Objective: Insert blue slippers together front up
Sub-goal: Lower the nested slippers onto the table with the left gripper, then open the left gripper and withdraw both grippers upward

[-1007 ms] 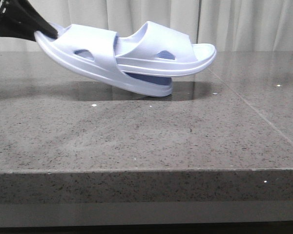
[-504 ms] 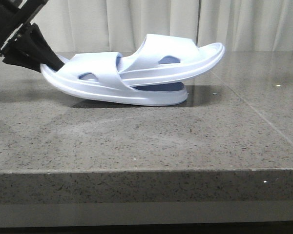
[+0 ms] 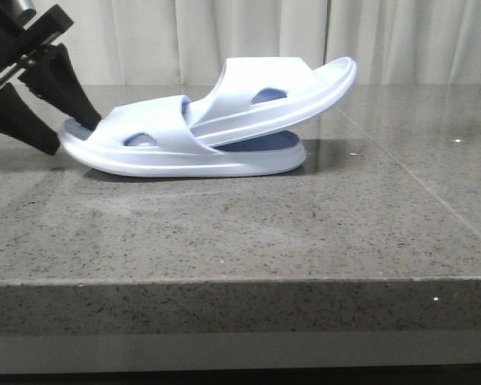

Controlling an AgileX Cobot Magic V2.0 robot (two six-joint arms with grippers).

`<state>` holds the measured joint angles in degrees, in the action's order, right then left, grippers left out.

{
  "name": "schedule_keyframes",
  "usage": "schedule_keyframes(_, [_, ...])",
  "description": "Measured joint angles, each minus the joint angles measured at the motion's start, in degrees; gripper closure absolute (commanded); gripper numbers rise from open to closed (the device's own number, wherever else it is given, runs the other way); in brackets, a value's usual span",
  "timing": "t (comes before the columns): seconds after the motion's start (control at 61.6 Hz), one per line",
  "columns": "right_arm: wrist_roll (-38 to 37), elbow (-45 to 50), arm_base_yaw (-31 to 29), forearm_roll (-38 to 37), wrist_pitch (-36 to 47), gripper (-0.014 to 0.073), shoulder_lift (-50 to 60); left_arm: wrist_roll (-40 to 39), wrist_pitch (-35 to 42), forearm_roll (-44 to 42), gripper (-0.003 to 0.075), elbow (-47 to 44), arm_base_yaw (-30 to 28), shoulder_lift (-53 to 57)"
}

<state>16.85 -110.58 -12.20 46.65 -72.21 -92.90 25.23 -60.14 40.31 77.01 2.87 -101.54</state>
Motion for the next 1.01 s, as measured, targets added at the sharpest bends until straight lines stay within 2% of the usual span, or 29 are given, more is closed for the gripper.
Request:
schedule_keyframes(0.114, [0.0, 0.0, 0.0, 0.0, 0.0, 0.0078, 0.0, -3.61, -3.25, -6.03, 0.0401, 3.53, -1.25, 0.0])
schedule_keyframes(0.179, [0.0, 0.0, 0.0, 0.0, 0.0, 0.0078, 0.0, -5.06, -5.23, -7.77, 0.0468, 5.64, -2.47, 0.0])
schedule_keyframes(0.325, [0.0, 0.0, 0.0, -0.4, 0.0, 0.0078, 0.0, -6.24, -9.16, -9.14, 0.0731, 11.05, -5.06, 0.0])
schedule_keyframes(0.341, [0.0, 0.0, 0.0, -0.66, 0.0, 0.0078, 0.0, -6.28, -9.15, -9.3, 0.0738, 11.43, -5.23, 0.0])
schedule_keyframes(0.422, [0.14, 0.0, 0.46, -2.2, 0.0, 0.011, 0.0, -6.51, -9.53, -10.08, 0.074, 13.11, -5.66, 0.0])
schedule_keyframes(0.52, [0.28, 0.0, 1.9, -5.59, 0.0, 0.0199, 0.0, -6.62, -9.65, -11.38, 0.074, 14.02, -5.66, 0.77])
schedule_keyframes(0.747, [0.28, 0.0, 8.79, -16.18, 0.0, 0.0499, 0.22, -7.99, -5.92, -16.5, 0.074, 14.01, -5.66, 6.74])
schedule_keyframes(0.91, [0.17, 0.0, 12.86, -24.05, 3.16, 0.0551, 2.21, -8.24, -0.75, -18.57, 0.074, 12.34, -5.66, 13.56])
schedule_keyframes(1.007, [0.17, 0.0, 13.7, -28.14, 5.61, 0.0669, 5.11, -8.37, 3.41, -19.35, 0.074, 8.5, -5.66, 19.11])
